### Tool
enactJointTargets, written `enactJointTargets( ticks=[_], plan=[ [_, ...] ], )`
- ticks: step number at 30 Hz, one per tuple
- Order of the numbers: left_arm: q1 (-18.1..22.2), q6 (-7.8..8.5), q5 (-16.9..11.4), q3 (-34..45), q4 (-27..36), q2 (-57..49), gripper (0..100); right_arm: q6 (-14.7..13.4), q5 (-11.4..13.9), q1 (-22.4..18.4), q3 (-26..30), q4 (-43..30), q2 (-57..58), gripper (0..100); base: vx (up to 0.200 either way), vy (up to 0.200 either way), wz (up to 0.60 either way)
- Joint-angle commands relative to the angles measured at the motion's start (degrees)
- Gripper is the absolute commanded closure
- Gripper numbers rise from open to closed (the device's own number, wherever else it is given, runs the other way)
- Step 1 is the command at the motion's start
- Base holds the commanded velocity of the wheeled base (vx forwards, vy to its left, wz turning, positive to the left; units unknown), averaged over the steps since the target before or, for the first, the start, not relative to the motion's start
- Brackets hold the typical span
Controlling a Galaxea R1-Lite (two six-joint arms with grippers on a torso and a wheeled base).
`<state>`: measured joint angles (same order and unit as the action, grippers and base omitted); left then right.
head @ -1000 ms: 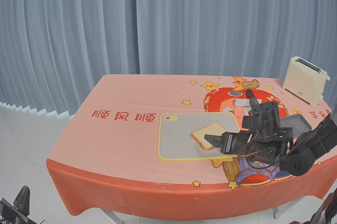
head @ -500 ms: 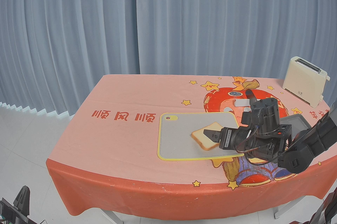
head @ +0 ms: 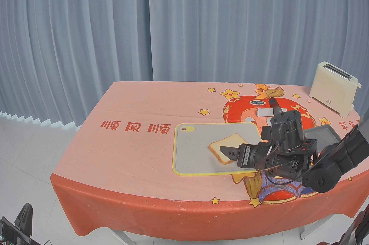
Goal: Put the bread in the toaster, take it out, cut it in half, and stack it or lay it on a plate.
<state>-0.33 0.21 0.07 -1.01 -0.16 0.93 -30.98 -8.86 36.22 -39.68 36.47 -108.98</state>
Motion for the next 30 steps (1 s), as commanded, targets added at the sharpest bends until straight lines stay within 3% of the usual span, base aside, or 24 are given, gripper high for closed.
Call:
enactJointTargets(
  ticks=[1,12,30],
  plan=[
    [0.0,-0.03,0.0,1.0,0.0,-0.1,100,0.0,0.0,-0.1,-0.3,0.1,-0.9,0,0.000,0.000,0.00],
    [0.0,-0.03,-0.1,1.0,0.0,-0.1,100,0.0,0.0,-1.1,-3.5,0.1,-0.5,0,0.000,0.000,0.00],
    [0.0,0.06,0.0,1.0,0.0,-0.1,100,2.1,-1.5,-0.1,0.2,0.1,7.8,0,0.000,0.000,0.00]
  ],
)
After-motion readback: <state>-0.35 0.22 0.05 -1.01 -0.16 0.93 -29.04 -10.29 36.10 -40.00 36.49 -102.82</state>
